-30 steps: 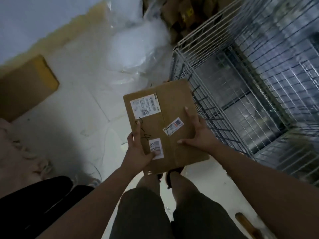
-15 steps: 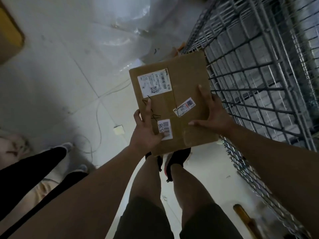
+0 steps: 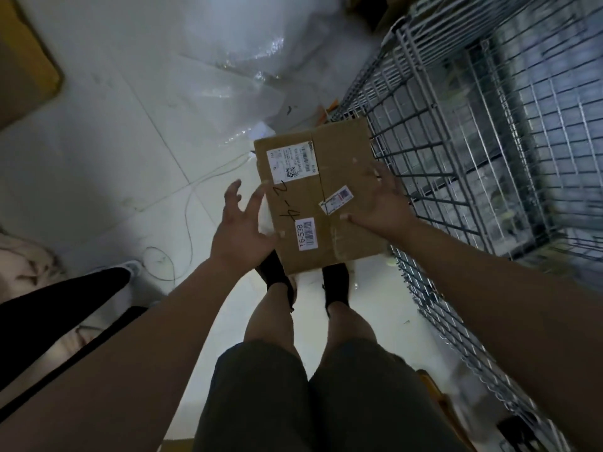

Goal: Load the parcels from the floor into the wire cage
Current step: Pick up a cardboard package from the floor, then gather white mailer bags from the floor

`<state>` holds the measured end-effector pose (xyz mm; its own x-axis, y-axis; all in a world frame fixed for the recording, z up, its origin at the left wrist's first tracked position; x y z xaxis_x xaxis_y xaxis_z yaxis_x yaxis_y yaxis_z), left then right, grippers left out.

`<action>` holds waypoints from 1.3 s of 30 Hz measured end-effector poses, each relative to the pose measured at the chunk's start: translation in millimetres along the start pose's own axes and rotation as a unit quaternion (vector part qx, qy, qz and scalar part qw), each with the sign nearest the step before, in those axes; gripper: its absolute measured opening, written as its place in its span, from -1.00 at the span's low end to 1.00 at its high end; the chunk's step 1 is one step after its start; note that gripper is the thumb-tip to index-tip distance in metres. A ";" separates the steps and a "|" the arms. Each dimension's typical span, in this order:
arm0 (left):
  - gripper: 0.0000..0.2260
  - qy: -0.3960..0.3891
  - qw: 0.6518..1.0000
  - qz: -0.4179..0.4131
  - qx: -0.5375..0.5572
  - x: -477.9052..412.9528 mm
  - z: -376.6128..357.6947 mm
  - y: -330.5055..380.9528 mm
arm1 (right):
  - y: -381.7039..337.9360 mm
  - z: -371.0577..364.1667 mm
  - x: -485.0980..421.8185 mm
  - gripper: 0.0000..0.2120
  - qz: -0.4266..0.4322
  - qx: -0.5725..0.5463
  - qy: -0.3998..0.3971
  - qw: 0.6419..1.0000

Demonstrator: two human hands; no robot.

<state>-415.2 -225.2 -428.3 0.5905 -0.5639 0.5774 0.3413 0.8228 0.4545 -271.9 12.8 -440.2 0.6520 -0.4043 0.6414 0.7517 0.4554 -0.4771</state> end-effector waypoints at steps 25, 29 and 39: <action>-0.37 0.316 0.813 0.438 0.217 641.3 64.1 -87.8 | -378.6 -202.6 442.4 -0.28 0.440 0.386 -0.372 0.721; -0.44 0.370 0.719 0.500 0.310 749.5 -14.6 -102.1 | -372.4 -285.4 545.7 -0.29 0.474 0.419 -0.414 0.655; -0.45 0.415 0.531 0.606 0.423 958.9 -226.0 -104.3 | -301.3 -487.6 782.4 -0.33 0.502 0.530 -0.488 0.479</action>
<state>280.7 -835.6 -75.4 0.2400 0.8570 0.4560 -0.9002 0.0206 0.4350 60.1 -827.5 -87.6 -0.1134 0.7682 0.6301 -0.7013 0.3873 -0.5985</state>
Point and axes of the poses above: each hand's wrist, its own x-axis away from the middle knuckle, its own z-axis out of the back of the hand, y = z × x, the point moved 9 cm from there along -x, towards the middle knuckle, and after that the axes turned 4 degrees about -x, right-handed, at the moved point
